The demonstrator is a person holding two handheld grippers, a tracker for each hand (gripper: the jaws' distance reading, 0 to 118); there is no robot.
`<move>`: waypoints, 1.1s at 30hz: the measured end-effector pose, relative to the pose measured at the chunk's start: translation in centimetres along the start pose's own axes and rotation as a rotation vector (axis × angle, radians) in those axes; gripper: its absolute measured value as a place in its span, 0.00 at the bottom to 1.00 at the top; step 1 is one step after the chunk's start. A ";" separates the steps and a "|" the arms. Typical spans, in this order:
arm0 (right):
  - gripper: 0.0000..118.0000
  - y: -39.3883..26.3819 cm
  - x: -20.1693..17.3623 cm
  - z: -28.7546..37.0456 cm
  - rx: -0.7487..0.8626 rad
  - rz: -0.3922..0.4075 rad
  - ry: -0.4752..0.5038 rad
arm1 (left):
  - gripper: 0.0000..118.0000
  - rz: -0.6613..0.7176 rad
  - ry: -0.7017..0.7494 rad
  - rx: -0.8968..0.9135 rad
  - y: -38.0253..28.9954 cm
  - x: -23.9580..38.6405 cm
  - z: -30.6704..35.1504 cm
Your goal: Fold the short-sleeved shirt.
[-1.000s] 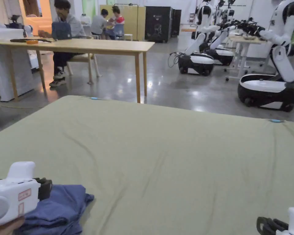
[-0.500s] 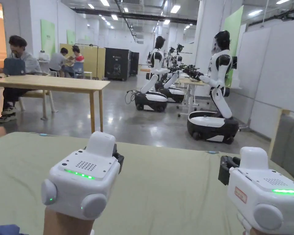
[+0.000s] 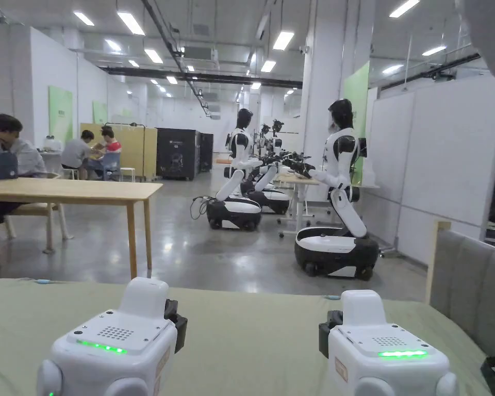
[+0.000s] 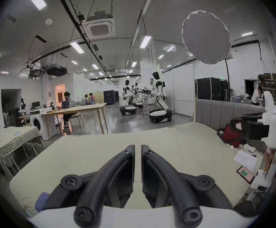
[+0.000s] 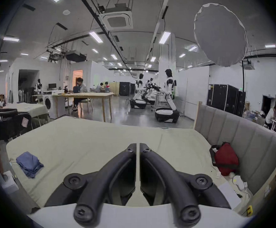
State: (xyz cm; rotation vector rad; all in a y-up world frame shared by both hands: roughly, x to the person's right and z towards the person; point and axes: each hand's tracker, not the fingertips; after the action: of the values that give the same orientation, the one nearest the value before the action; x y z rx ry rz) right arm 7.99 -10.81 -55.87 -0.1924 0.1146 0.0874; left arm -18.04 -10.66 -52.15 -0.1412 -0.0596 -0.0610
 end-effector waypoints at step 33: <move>1.00 0.5 0.2 1.3 0.026 -0.181 0.031 | 1.00 0.028 0.002 0.020 -0.8 -1.2 0.8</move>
State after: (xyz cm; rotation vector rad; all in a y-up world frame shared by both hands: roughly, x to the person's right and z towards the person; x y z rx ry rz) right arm 8.30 -10.07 -54.69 -0.1772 0.1287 -0.0969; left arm -19.34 -11.29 -51.37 -0.1220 -0.0558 -0.0326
